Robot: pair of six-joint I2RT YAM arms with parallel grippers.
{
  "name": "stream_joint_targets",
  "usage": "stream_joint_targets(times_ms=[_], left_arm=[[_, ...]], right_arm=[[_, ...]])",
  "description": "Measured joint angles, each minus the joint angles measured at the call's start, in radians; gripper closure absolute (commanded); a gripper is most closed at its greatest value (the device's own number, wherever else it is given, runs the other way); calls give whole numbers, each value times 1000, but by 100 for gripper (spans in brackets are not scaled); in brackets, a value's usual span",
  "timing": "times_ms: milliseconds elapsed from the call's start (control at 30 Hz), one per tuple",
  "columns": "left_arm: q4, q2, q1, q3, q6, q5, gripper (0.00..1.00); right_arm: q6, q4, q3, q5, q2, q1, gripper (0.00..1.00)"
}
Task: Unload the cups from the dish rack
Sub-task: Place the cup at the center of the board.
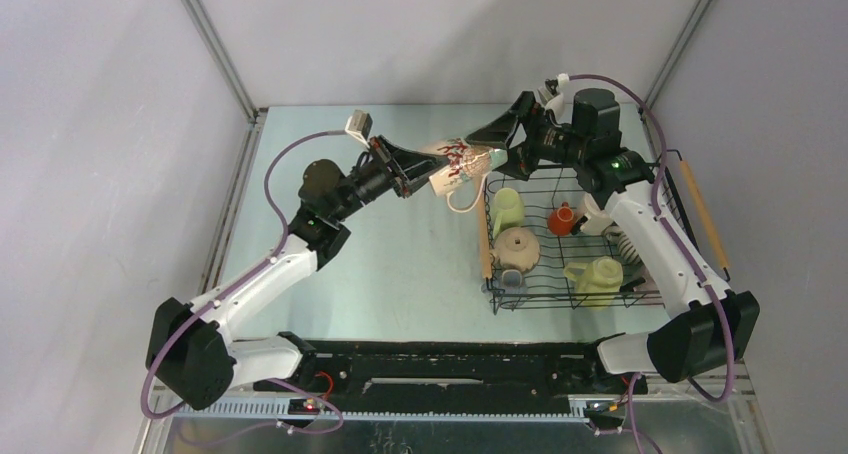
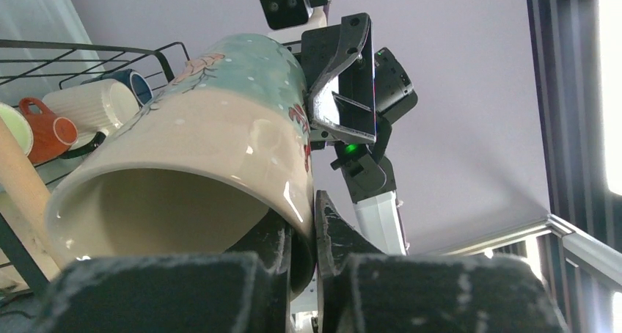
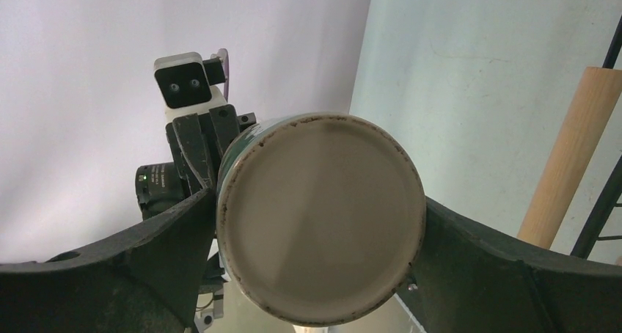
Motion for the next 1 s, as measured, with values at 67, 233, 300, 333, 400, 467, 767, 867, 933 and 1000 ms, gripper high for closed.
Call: stream_joint_targets(times_ms=[67, 233, 300, 333, 400, 467, 767, 867, 933, 1000], left_arm=[[0, 0, 2, 0, -8, 0, 100], [-1, 0, 4, 0, -24, 5, 100], [-1, 0, 4, 0, -28, 4, 100], [-1, 0, 5, 0, -32, 5, 100], [-1, 0, 8, 0, -33, 5, 100], [-1, 0, 16, 0, -34, 3, 100], [-1, -1, 43, 0, -34, -8, 100], [-4, -3, 50, 0, -31, -5, 100], [-17, -10, 61, 0, -26, 1, 100], [-42, -24, 81, 0, -13, 9, 100]], right_arm=[[-3, 1, -2, 0, -2, -1, 0], [-7, 6, -16, -1, -13, -7, 0], [-12, 8, -22, -2, -18, -10, 0], [-14, 8, -24, -2, -19, -12, 0], [-19, 8, -26, -2, -25, -18, 0], [-26, 8, -30, 0, -31, -30, 0], [-37, 8, -49, 5, -54, -61, 0], [-42, 7, -49, 9, -60, -61, 0], [-49, 1, -49, 17, -66, -62, 0], [-61, -9, -49, 29, -76, -63, 0]])
